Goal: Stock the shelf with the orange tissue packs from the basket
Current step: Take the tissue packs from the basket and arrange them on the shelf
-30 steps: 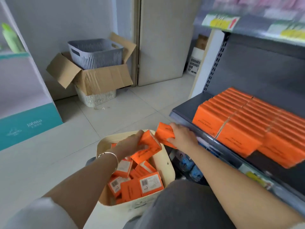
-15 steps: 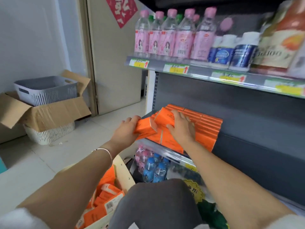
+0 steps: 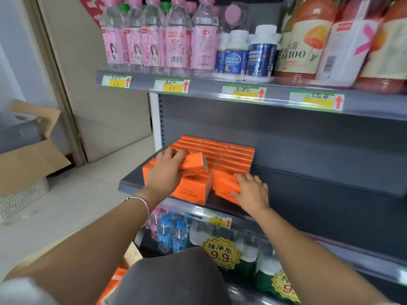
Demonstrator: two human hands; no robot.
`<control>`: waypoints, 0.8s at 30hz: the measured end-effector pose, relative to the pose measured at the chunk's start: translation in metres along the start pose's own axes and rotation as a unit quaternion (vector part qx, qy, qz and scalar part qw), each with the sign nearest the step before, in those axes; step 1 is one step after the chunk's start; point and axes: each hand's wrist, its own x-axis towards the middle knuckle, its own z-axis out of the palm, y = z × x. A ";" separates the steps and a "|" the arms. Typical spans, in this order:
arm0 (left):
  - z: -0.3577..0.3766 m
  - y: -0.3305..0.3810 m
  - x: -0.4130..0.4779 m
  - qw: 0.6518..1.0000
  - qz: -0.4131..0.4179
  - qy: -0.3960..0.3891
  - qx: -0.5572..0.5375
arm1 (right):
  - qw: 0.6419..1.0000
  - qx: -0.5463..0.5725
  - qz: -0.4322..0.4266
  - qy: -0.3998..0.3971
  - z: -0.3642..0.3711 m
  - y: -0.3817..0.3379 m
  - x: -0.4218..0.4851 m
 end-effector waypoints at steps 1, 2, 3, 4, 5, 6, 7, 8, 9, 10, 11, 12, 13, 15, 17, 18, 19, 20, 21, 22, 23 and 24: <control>0.003 0.001 0.003 1.000 0.001 -0.002 0.002 | 1.000 -0.015 -0.008 0.001 0.005 -0.001 0.002; 0.006 0.002 0.005 1.000 0.003 -0.004 0.003 | 1.000 -0.026 -0.013 0.010 0.009 -0.003 0.005; 0.008 0.001 0.007 1.000 0.005 -0.006 0.003 | 0.999 -0.037 -0.017 0.024 0.012 -0.006 0.008; 0.011 0.001 0.009 1.000 0.005 -0.009 0.002 | 0.998 -0.050 -0.020 0.037 0.015 -0.009 0.012; 0.013 0.000 0.011 1.000 0.004 -0.013 0.000 | 0.997 -0.065 -0.022 0.047 0.017 -0.014 0.017; 0.014 -0.001 0.013 1.000 0.004 -0.018 -0.002 | 0.995 -0.078 -0.023 0.050 0.019 -0.017 0.022; 0.016 -0.002 0.014 1.000 0.004 -0.023 -0.002 | 0.995 -0.084 -0.021 0.046 0.021 -0.020 0.027; 0.017 -0.003 0.016 1.000 0.007 -0.028 -0.001 | 0.996 -0.081 -0.017 0.037 0.023 -0.022 0.031; 0.018 -0.004 0.018 0.999 0.013 -0.031 -0.002 | 0.997 -0.073 -0.012 0.027 0.025 -0.023 0.035; 0.019 -0.005 0.019 0.999 0.021 -0.031 -0.003 | 0.998 -0.064 -0.008 0.020 0.026 -0.023 0.037; 0.020 -0.005 0.020 0.999 0.031 -0.028 -0.002 | 0.998 -0.060 -0.009 0.020 0.028 -0.021 0.039; 0.021 -0.005 0.021 0.999 0.042 -0.027 0.000 | 0.998 -0.062 -0.013 0.025 0.029 -0.020 0.039; 0.021 -0.004 0.022 0.998 0.050 -0.028 0.003 | 0.997 -0.067 -0.020 0.032 0.029 -0.018 0.039; 0.021 0.000 0.023 0.998 0.052 -0.038 0.009 | 0.996 -0.076 -0.033 0.040 0.028 -0.016 0.036; 0.018 0.006 0.025 0.997 0.055 -0.042 0.025 | 0.997 -0.063 -0.034 0.042 0.022 -0.015 0.034; 0.017 0.009 0.026 0.997 0.057 -0.041 0.035 | 0.998 -0.042 -0.029 0.047 0.017 -0.014 0.033; 0.015 0.011 0.027 0.997 0.058 -0.039 0.043 | 0.998 -0.018 -0.028 0.060 0.012 -0.013 0.032; 0.013 0.014 0.028 0.996 0.057 -0.037 0.053 | 0.996 0.008 -0.037 0.079 0.005 -0.013 0.029; 0.011 0.017 0.028 0.996 0.059 -0.033 0.063 | 0.993 0.032 -0.056 0.097 -0.002 -0.014 0.026; 0.009 0.020 0.028 0.995 0.065 -0.029 0.069 | 0.989 0.057 -0.081 0.108 -0.009 -0.016 0.022; 0.008 0.025 0.028 0.994 0.075 -0.024 0.069 | 0.985 0.076 -0.107 0.110 -0.016 -0.019 0.019; 0.007 0.030 0.027 0.994 0.088 -0.022 0.064 | 0.982 0.085 -0.128 0.111 -0.021 -0.023 0.016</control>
